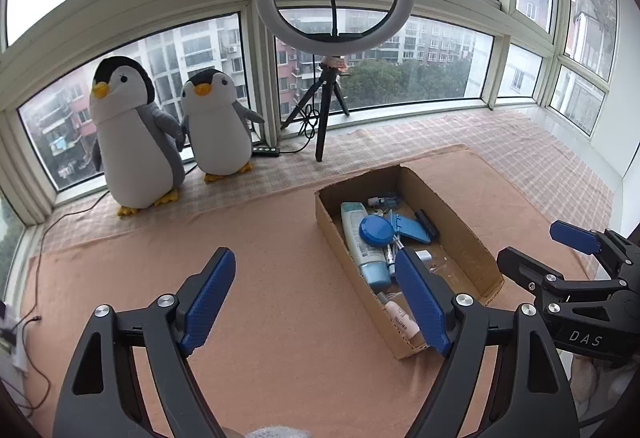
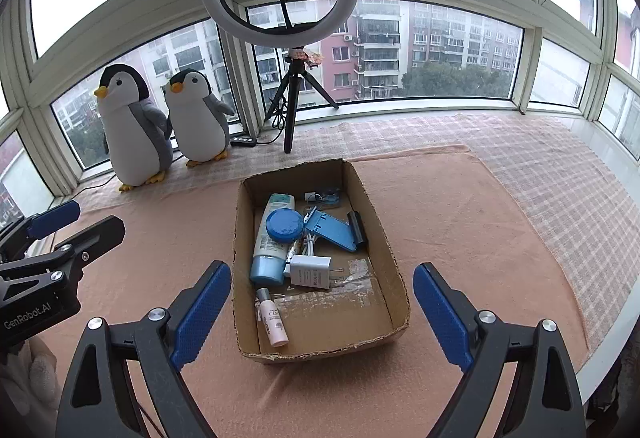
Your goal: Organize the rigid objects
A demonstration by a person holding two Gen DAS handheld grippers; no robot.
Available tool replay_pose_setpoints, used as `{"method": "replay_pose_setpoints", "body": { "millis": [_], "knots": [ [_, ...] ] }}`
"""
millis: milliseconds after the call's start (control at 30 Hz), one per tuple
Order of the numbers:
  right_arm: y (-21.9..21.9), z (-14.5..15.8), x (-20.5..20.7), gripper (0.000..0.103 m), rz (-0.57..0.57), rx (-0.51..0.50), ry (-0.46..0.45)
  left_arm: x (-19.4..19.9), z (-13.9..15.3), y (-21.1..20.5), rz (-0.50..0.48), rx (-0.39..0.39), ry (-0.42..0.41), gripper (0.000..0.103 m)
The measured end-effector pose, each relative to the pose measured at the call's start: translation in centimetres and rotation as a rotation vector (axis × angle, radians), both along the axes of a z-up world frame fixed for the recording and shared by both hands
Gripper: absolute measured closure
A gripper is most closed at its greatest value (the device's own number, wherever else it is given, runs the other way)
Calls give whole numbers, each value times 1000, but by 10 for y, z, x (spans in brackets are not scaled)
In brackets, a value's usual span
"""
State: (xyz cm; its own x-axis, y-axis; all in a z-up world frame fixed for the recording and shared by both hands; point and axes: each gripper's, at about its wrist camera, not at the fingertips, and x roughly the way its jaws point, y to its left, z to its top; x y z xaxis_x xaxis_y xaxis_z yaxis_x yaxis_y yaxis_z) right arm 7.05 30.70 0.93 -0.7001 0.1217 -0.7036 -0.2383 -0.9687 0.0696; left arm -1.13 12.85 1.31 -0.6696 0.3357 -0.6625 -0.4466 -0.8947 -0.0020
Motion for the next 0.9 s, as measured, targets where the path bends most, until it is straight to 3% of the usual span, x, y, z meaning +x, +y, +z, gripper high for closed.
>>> {"method": "replay_pose_setpoints", "body": {
  "millis": [200,900],
  "knots": [
    [-6,5,10,13,-10,28,12,7,0,-2,-6,33,-22,21],
    [-12,5,15,13,-6,17,12,13,1,-7,15,34,-23,21]
  ]
}}
